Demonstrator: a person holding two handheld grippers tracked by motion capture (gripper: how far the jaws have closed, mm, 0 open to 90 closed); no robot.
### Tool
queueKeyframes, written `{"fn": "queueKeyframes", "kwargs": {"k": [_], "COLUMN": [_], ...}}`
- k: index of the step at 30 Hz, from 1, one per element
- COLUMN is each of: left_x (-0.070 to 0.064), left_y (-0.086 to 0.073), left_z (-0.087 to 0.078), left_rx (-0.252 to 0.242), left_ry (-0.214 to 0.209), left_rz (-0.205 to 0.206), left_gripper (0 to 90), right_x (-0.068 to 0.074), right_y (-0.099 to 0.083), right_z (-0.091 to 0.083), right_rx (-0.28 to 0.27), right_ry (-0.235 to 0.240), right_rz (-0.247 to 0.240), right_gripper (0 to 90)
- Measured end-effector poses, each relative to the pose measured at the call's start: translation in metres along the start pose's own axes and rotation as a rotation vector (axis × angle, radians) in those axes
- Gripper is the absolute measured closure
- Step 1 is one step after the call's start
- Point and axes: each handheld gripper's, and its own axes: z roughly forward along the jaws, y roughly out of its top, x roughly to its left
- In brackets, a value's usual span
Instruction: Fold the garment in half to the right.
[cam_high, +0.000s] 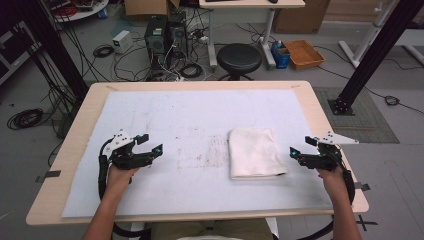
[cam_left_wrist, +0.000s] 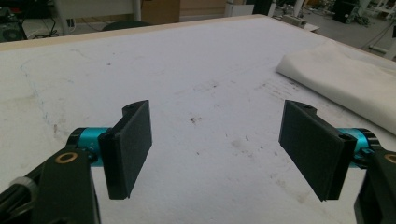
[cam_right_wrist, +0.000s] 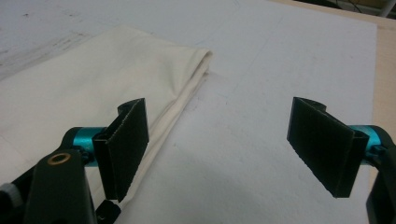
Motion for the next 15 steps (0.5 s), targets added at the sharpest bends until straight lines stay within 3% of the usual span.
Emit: {"fn": "queueKeyframes", "kwargs": {"k": [15], "left_x": [0.0014], "left_y": [-0.0007], "left_z": [0.0004], "left_rx": [-0.004], "left_ry": [0.007], "left_rz": [-0.014], "left_gripper": [25.6], "right_x": [0.0001], "right_y": [-0.0006], "right_z": [0.0029], "right_rx": [0.007], "right_ry": [0.012], "right_rz": [0.002], "right_gripper": [20.5]}}
